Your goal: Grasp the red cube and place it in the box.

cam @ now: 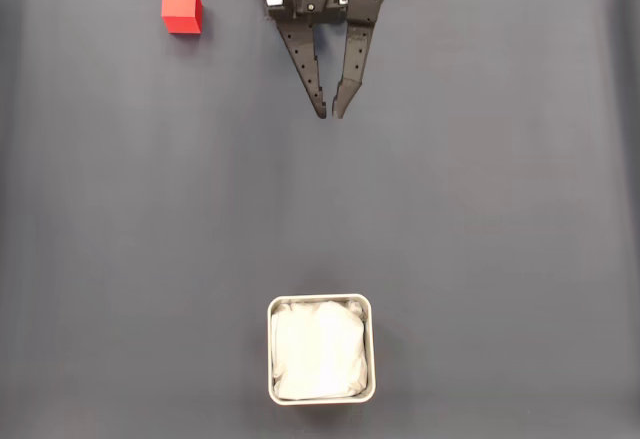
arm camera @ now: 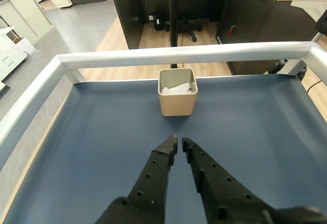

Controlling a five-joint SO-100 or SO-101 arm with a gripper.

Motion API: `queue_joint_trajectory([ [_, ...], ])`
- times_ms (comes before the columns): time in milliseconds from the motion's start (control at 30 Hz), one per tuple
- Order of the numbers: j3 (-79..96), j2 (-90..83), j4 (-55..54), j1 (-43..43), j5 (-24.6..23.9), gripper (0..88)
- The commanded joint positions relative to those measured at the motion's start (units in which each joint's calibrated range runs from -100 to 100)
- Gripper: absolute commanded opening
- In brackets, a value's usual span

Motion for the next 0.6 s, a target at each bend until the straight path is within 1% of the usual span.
queue_joint_trajectory([
  [0, -6.1, 3.1, 3.0, 0.0, -0.3, 0.2],
  [200, -12.3, 7.6, 7.7, 2.3, -0.9, 0.0],
  [567, -22.1, 13.9, 14.8, 8.0, -3.7, 0.0],
])
